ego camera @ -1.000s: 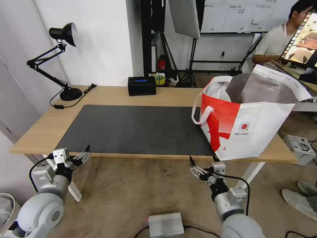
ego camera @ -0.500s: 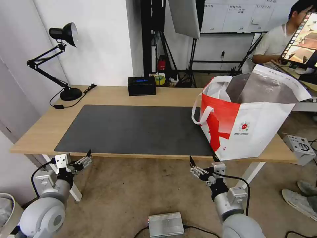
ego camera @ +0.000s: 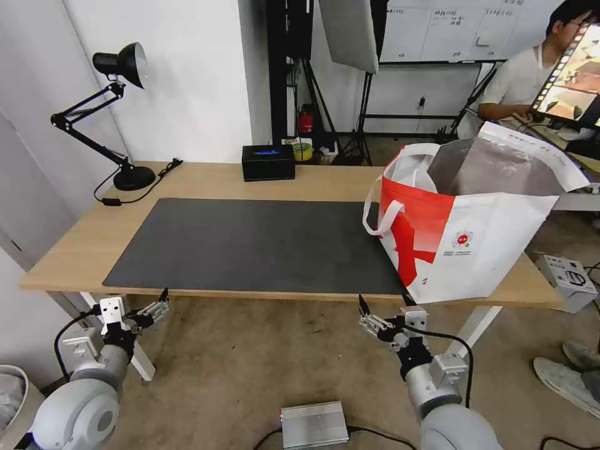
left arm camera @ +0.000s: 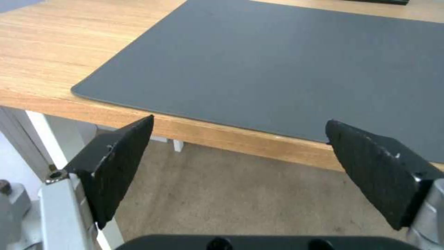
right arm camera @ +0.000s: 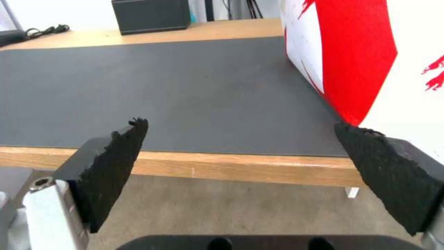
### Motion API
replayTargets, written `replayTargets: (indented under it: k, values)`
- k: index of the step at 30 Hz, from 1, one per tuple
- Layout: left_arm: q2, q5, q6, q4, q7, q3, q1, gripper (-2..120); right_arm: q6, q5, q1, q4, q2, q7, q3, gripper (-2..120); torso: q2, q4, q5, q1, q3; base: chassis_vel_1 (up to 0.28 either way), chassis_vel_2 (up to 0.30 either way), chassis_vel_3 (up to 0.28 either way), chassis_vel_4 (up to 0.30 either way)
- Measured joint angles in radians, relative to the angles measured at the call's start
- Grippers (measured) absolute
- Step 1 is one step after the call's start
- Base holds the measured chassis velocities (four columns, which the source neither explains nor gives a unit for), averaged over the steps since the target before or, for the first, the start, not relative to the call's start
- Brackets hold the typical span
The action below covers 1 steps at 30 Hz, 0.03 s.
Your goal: Pick up the trash from the table and place it into the takeout bag.
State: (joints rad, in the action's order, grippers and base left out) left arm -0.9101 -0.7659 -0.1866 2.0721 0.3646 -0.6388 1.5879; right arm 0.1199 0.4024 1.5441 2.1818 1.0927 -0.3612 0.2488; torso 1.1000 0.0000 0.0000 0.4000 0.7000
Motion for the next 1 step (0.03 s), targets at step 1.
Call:
replayTargets:
  k: [1]
  values:
    - [0.0,0.0,0.0,0.0,0.0,0.0,0.0,100,0.0,0.0,0.0,0.0,0.0,0.0,0.0,100,0.0,0.0,0.0,0.0,0.0,0.0,0.0,0.0,0.0]
